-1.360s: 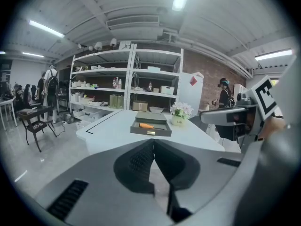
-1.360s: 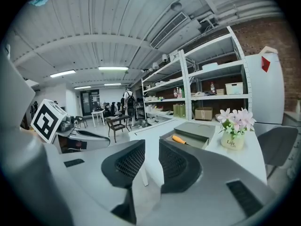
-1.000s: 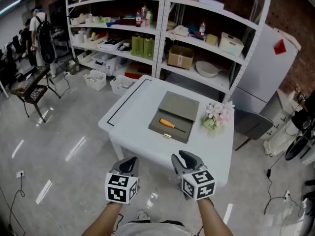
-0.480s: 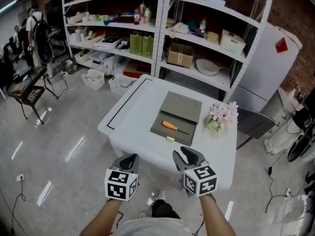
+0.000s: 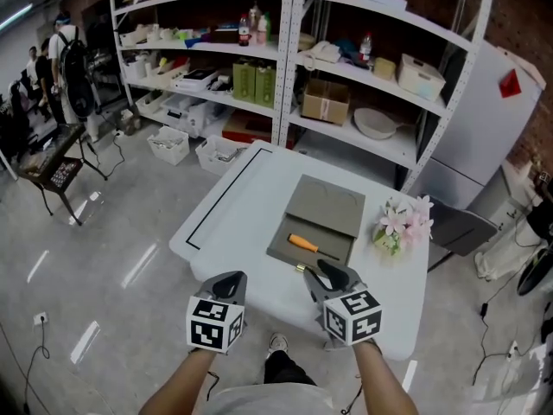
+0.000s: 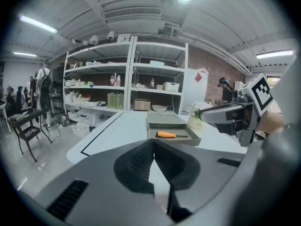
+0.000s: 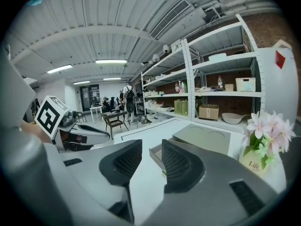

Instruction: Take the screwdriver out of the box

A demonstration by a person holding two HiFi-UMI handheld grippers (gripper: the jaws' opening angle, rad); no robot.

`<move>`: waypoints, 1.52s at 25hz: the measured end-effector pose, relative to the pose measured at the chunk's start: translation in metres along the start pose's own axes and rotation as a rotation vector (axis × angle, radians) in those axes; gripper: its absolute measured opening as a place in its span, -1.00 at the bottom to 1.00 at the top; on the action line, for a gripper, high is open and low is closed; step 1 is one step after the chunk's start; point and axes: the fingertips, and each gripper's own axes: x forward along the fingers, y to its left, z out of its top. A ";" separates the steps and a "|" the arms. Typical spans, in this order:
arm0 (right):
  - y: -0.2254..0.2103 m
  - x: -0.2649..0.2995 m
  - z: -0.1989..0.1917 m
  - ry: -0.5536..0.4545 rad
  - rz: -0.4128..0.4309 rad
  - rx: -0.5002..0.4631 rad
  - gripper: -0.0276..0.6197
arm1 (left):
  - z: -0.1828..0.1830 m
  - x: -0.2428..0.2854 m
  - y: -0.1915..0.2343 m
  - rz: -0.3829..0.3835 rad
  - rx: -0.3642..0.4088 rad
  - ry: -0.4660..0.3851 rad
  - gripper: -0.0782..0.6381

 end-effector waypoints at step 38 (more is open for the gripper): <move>-0.080 0.160 -0.082 0.588 0.341 -0.310 -0.37 | 0.049 0.153 0.055 0.091 -0.024 0.098 -0.77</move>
